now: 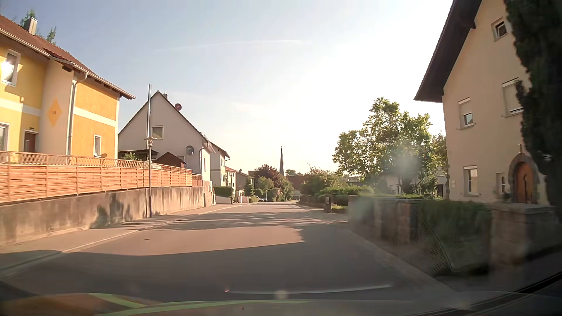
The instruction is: Follow the waypoints while adhering to traffic rules and regulations
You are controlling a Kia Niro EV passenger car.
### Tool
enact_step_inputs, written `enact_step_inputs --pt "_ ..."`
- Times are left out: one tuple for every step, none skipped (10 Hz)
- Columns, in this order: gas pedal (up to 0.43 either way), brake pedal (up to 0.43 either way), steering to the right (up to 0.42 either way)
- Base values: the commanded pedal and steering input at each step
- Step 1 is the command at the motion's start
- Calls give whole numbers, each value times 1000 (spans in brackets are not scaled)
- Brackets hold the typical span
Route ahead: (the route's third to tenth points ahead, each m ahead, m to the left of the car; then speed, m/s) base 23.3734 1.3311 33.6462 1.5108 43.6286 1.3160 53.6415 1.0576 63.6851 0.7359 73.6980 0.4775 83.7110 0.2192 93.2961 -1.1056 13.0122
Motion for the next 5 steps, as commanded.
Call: enact_step_inputs --pt "59 0 1" --pt "59 0 1" --pt "47 0 1" --pt "47 0 0" --pt "47 0 0"
